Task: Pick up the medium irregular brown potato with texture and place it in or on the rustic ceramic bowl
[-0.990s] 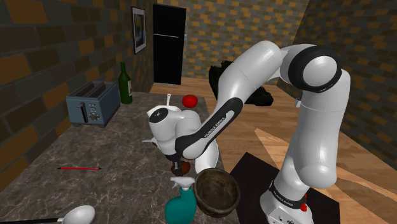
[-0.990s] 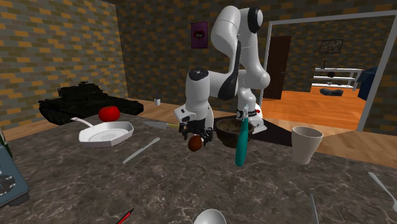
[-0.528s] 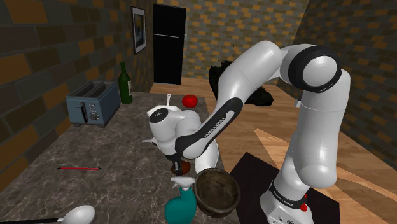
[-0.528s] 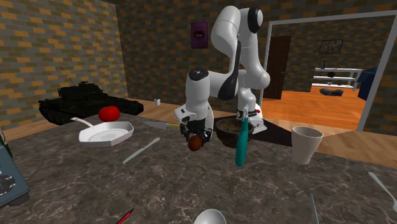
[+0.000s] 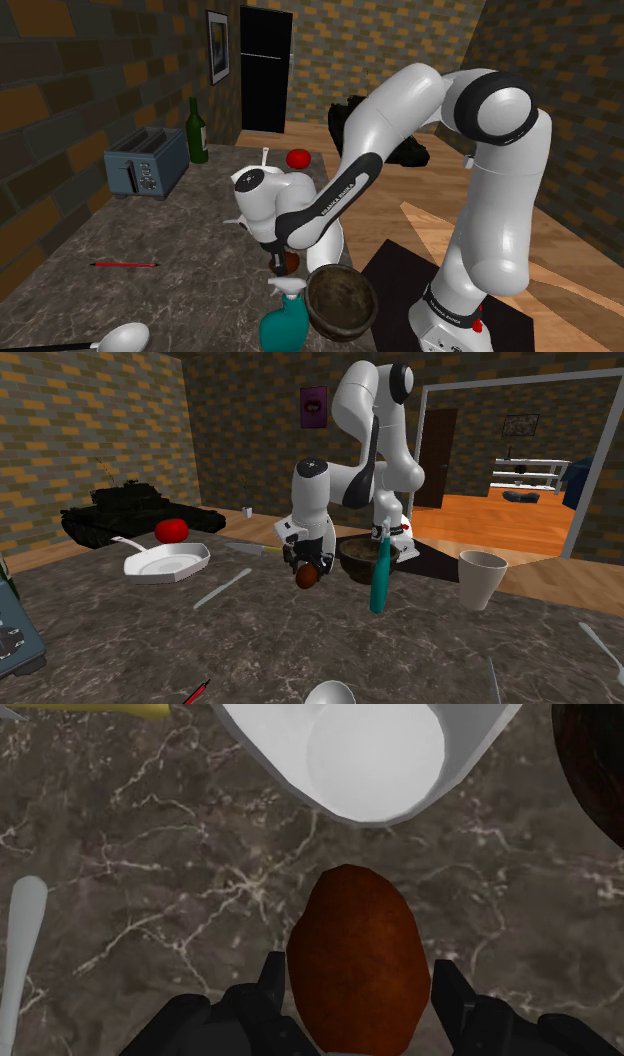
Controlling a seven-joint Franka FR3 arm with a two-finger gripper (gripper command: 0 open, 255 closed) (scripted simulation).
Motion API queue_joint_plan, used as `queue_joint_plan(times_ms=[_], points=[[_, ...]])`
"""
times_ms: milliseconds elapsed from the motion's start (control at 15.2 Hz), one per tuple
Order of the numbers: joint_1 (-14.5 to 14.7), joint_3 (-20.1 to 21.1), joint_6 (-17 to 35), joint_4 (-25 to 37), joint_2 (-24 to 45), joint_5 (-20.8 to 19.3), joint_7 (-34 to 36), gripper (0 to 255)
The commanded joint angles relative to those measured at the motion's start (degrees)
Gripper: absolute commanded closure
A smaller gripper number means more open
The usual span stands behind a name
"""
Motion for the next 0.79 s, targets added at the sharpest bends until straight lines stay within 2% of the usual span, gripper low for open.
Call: queue_joint_plan(times_ms=[0, 726], points=[[-0.08, 0.2, -0.93, 0.08, -0.99, 0.59, -0.55, 255], [-0.43, 1.08, -7.97, 1.52, -7.47, 4.36, -4.36, 255]])
